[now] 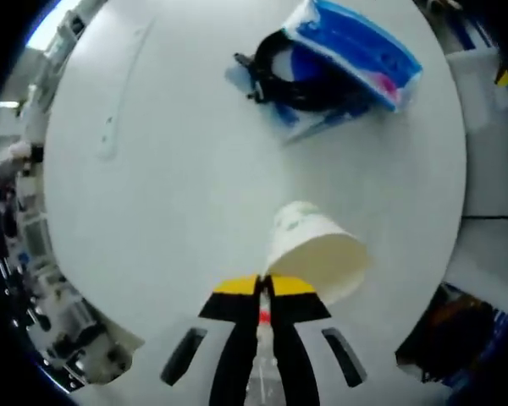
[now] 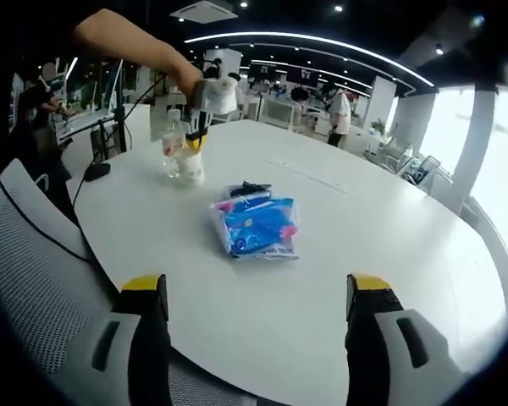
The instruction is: Arrange the tabletop items into an orderly group along one side of the table until the central work area is clear of visible clutter.
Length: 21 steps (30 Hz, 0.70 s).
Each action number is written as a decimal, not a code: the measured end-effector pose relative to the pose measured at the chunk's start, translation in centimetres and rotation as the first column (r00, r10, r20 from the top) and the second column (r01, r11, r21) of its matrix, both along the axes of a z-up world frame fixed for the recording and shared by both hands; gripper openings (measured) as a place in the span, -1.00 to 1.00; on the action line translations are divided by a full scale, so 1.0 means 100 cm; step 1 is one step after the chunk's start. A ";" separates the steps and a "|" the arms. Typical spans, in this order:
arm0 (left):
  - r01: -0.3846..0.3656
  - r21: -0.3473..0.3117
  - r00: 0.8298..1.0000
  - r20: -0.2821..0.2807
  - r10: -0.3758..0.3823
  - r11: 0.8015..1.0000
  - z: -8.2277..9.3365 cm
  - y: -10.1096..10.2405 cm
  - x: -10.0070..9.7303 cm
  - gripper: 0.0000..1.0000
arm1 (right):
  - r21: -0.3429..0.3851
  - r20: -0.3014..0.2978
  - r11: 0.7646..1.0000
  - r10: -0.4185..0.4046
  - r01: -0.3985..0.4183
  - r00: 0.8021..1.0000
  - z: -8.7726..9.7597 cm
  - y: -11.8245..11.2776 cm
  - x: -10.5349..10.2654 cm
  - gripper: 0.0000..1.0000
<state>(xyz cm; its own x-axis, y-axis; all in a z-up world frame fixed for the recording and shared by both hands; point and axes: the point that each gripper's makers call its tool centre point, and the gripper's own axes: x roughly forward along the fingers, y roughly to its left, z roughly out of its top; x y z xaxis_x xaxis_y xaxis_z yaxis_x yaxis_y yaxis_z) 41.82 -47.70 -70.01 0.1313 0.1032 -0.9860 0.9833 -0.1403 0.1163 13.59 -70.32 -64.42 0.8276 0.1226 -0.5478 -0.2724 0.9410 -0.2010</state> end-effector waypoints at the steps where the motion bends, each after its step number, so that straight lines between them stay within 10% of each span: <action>1: 0.002 0.005 1.000 0.004 -0.002 1.000 0.000 0.000 0.001 -0.99 | 0.000 -0.001 1.000 0.000 0.000 1.000 0.000 0.000 0.000 0.71; 21: 0.069 -0.001 0.997 0.017 -0.069 0.998 -0.009 -0.007 0.002 -0.91 | -0.006 -0.005 1.000 -0.002 0.002 1.000 -0.001 -0.001 0.000 0.71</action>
<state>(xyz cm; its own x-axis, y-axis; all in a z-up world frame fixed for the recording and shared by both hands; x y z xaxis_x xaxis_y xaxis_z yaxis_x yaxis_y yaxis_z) 42.00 -48.43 -70.94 0.1544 0.0920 -0.9837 0.9691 -0.2080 0.1326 13.57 -70.39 -64.55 0.8251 0.1175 -0.5527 -0.2713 0.9404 -0.2052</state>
